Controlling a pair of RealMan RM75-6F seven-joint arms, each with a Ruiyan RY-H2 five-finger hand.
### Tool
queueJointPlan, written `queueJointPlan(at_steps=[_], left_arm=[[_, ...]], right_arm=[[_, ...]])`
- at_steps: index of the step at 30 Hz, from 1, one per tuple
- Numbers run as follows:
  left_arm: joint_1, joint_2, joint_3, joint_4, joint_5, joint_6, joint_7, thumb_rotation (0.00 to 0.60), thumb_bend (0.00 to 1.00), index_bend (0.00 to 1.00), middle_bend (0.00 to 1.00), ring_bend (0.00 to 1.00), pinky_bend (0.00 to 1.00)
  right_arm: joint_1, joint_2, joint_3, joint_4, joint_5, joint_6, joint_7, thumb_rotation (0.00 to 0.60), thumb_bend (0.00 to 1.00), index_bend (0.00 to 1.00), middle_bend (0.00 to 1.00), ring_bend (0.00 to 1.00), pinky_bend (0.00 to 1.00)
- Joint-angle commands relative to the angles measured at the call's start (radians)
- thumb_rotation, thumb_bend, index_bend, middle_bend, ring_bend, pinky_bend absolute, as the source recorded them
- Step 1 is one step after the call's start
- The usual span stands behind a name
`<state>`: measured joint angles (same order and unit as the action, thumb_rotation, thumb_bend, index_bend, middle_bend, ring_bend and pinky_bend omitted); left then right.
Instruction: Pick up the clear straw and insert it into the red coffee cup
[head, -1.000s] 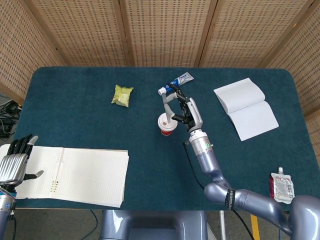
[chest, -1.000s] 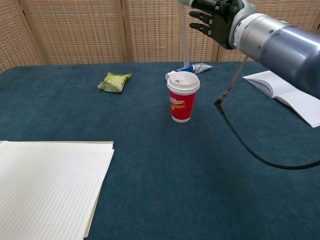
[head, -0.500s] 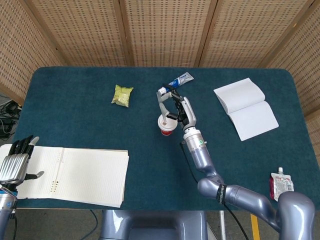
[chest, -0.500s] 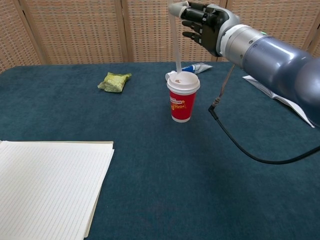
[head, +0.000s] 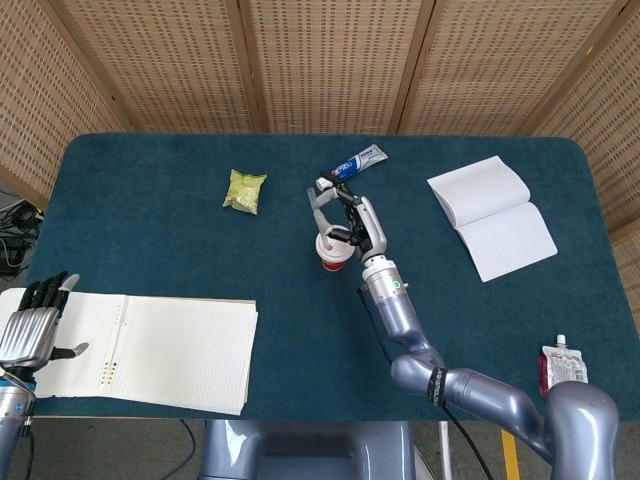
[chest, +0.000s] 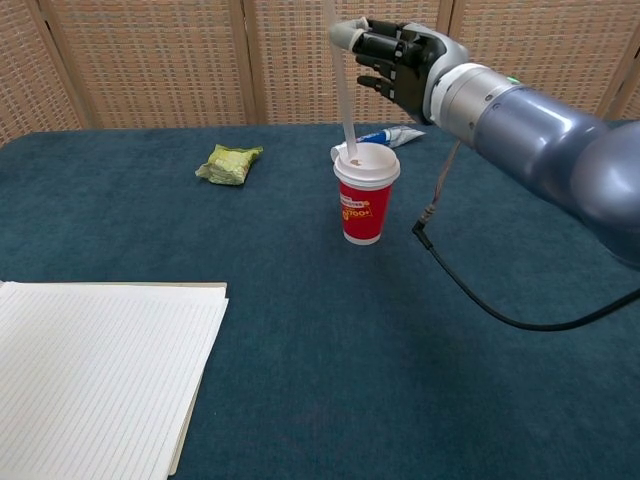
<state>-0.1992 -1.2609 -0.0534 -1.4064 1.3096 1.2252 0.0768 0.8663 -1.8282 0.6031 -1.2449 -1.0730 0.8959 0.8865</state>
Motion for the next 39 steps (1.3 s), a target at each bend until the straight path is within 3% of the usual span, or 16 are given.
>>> queueJointPlan(at_steps=[1, 39], left_arm=[[0.002, 0.002, -0.002, -0.001, -0.004, 0.001, -0.003, 0.600, 0.00, 0.00, 0.00, 0.00, 0.00], [-0.003, 0.002, 0.007, 0.000, 0.007, -0.003, -0.010, 0.600, 0.00, 0.00, 0.00, 0.00, 0.00]], right_arm=[[0.005, -0.008, -0.001, 0.017, 0.000, -0.008, 0.006, 0.600, 0.61, 0.61, 0.21, 0.00, 0.00], [0.007, -0.012, 0.011, 0.033, -0.004, 0.003, 0.013, 0.600, 0.61, 0.62, 0.21, 0.00, 0.00]])
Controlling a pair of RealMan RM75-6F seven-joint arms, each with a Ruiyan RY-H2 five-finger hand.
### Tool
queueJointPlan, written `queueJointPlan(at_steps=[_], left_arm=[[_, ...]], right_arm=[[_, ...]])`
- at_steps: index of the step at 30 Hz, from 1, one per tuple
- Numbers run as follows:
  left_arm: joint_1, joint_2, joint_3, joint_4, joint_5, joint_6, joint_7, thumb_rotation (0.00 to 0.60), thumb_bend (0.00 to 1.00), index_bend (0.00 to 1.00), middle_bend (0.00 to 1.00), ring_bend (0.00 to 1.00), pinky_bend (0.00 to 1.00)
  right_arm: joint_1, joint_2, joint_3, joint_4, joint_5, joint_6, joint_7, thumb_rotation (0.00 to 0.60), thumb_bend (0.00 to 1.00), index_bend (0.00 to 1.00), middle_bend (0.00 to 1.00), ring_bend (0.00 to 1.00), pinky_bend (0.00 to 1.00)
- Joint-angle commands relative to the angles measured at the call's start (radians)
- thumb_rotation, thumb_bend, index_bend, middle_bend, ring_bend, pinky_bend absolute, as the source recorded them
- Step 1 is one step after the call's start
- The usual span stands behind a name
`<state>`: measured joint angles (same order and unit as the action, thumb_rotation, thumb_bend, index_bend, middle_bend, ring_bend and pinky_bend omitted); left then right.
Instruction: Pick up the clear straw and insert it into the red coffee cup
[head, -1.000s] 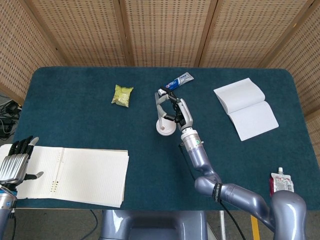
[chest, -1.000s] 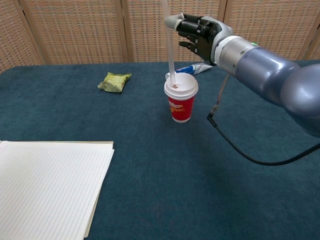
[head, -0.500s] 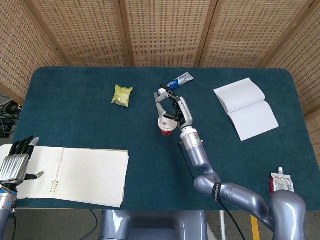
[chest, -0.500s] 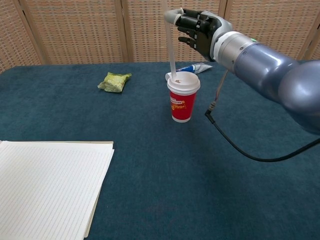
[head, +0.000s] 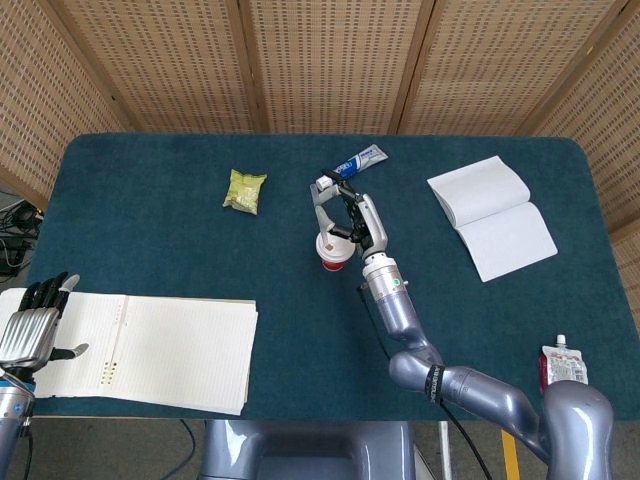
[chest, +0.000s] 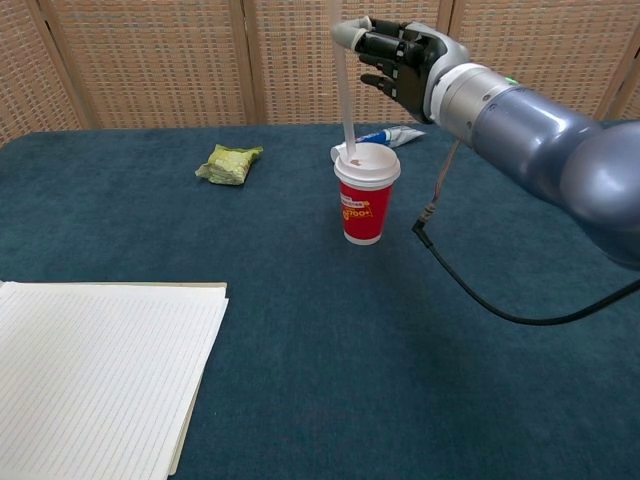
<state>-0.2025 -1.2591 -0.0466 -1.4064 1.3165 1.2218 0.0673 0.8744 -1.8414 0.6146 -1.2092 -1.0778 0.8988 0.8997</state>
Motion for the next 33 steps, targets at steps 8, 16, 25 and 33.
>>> queueJointPlan(at_steps=[8, 16, 25, 33], left_arm=[[0.001, 0.003, 0.001, -0.002, 0.002, 0.002, -0.005, 0.600, 0.00, 0.00, 0.00, 0.00, 0.00], [0.001, 0.004, 0.003, -0.004, 0.005, 0.003, -0.004, 0.600, 0.00, 0.00, 0.00, 0.00, 0.00], [-0.001, 0.003, 0.004, -0.003, 0.004, -0.001, -0.004, 0.600, 0.00, 0.00, 0.00, 0.00, 0.00], [-0.001, 0.003, 0.004, -0.004, 0.006, 0.000, -0.003, 0.600, 0.00, 0.00, 0.00, 0.00, 0.00]], right_arm=[[-0.008, 0.005, -0.005, -0.014, -0.001, 0.007, -0.006, 0.600, 0.61, 0.62, 0.21, 0.00, 0.00], [-0.013, 0.011, -0.005, -0.014, 0.003, 0.004, -0.007, 0.600, 0.61, 0.62, 0.21, 0.00, 0.00], [-0.017, 0.020, -0.003, -0.018, 0.002, 0.002, -0.008, 0.600, 0.61, 0.62, 0.21, 0.00, 0.00], [-0.023, 0.019, -0.011, -0.015, 0.007, -0.006, -0.003, 0.600, 0.61, 0.62, 0.21, 0.00, 0.00]])
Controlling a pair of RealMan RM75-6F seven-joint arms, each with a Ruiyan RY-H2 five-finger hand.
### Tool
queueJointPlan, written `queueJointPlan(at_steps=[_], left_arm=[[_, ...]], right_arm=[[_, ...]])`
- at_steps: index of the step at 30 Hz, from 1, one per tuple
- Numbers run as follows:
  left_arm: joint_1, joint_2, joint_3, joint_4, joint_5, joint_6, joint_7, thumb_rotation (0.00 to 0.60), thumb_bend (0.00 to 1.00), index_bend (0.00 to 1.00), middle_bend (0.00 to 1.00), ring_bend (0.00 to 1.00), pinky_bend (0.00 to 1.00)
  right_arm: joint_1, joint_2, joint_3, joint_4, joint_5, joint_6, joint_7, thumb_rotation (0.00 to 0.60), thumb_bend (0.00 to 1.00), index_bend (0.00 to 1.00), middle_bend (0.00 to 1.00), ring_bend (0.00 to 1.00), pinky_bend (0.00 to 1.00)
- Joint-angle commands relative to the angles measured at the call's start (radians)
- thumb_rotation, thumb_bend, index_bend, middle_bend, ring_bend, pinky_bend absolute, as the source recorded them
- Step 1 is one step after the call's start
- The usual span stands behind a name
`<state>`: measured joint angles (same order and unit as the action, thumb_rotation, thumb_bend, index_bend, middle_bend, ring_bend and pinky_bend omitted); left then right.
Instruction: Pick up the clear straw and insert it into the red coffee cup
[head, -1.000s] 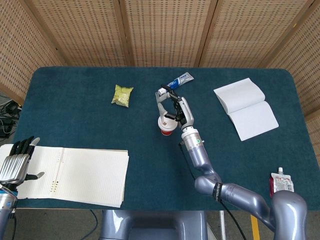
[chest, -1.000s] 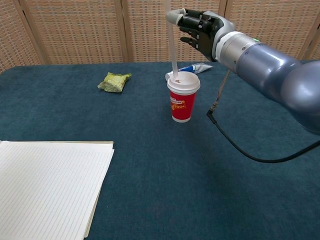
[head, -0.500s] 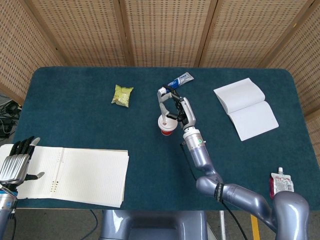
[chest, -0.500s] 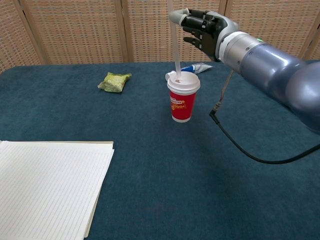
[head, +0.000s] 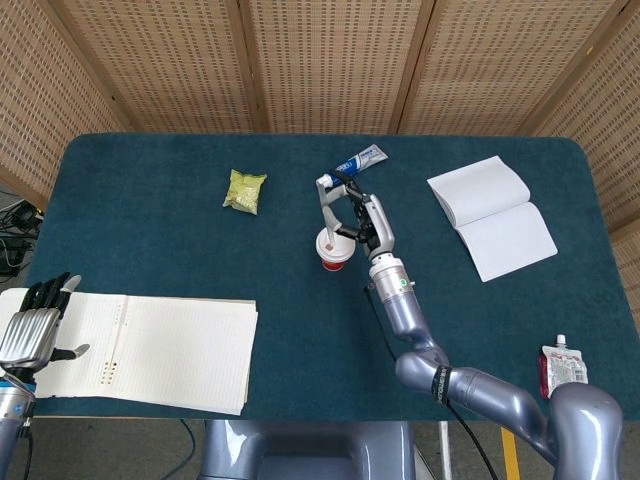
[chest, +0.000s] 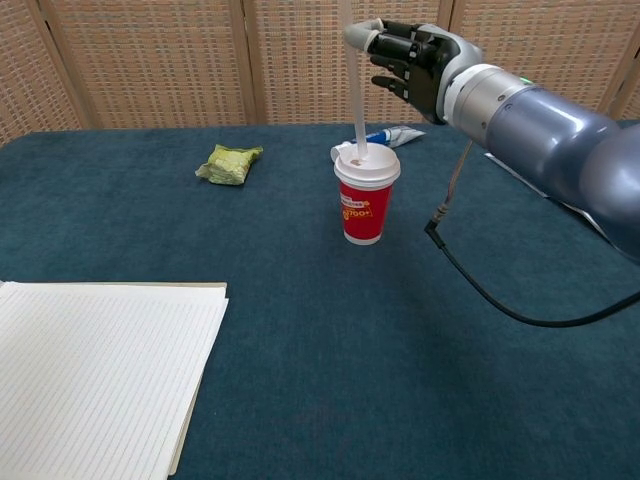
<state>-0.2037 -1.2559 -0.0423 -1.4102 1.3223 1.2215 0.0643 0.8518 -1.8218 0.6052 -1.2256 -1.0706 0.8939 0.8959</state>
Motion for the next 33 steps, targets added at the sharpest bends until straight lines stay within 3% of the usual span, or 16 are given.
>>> queueJointPlan(at_steps=[1, 33], left_arm=[[0.001, 0.000, 0.000, 0.000, 0.000, 0.001, 0.000, 0.600, 0.00, 0.00, 0.00, 0.00, 0.00], [-0.002, 0.002, 0.004, 0.000, 0.000, -0.007, -0.004, 0.600, 0.00, 0.00, 0.00, 0.00, 0.00]], right_arm=[[-0.001, -0.002, -0.002, 0.002, 0.000, -0.001, 0.002, 0.600, 0.61, 0.62, 0.21, 0.00, 0.00], [-0.011, 0.003, -0.004, -0.011, -0.013, 0.011, -0.004, 0.600, 0.61, 0.61, 0.21, 0.00, 0.00]])
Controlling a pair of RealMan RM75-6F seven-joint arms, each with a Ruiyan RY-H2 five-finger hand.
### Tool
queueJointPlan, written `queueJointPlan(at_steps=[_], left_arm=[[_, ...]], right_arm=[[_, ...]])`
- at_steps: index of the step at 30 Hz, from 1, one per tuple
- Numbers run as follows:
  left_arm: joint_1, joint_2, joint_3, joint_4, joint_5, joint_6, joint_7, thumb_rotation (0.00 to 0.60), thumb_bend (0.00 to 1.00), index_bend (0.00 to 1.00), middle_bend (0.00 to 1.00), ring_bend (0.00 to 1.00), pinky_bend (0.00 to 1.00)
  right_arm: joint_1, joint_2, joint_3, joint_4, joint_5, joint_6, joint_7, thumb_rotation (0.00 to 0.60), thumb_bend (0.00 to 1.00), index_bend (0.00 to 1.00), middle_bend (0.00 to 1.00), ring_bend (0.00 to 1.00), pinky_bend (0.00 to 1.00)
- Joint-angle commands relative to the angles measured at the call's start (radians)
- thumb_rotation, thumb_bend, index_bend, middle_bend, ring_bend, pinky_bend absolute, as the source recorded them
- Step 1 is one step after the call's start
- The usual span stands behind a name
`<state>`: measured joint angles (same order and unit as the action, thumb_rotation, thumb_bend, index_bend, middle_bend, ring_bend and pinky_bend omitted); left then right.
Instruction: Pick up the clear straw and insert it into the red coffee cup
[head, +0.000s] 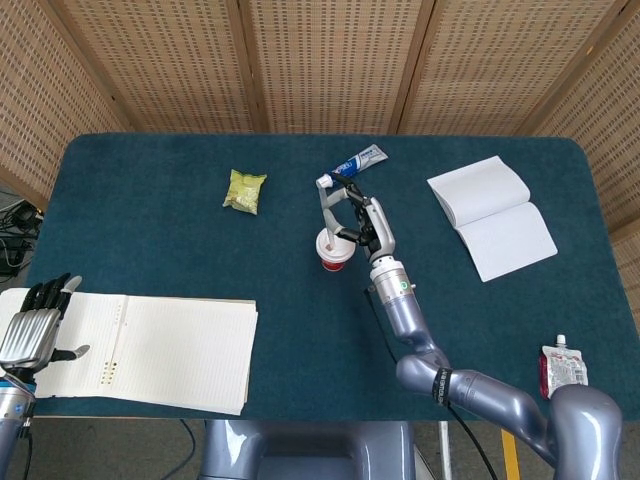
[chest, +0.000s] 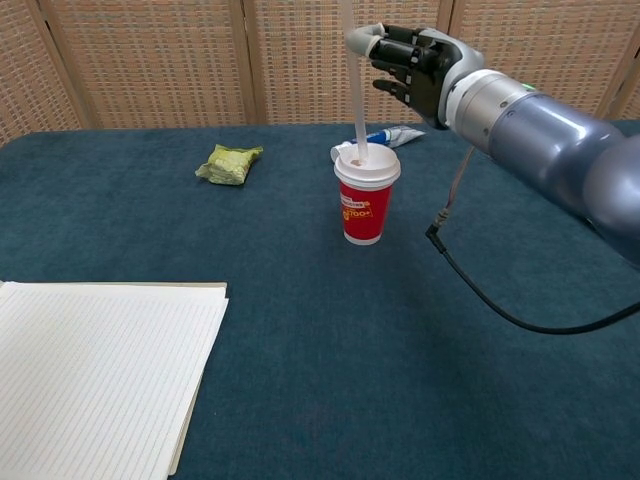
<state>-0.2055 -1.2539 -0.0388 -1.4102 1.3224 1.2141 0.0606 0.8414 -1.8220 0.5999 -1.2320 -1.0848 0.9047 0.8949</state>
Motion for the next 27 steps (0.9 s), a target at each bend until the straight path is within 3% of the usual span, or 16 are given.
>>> queueJointPlan(at_steps=[1, 27], left_arm=[[0.000, 0.001, 0.000, 0.000, 0.001, 0.000, -0.001, 0.600, 0.00, 0.00, 0.00, 0.00, 0.00], [-0.001, 0.006, 0.003, -0.005, -0.003, -0.009, -0.002, 0.600, 0.00, 0.00, 0.00, 0.00, 0.00]], right_arm=[[-0.001, 0.005, 0.002, -0.007, 0.003, -0.001, -0.005, 0.600, 0.61, 0.61, 0.21, 0.00, 0.00], [-0.015, 0.004, -0.015, -0.020, -0.009, 0.004, -0.006, 0.600, 0.56, 0.58, 0.19, 0.00, 0.00]])
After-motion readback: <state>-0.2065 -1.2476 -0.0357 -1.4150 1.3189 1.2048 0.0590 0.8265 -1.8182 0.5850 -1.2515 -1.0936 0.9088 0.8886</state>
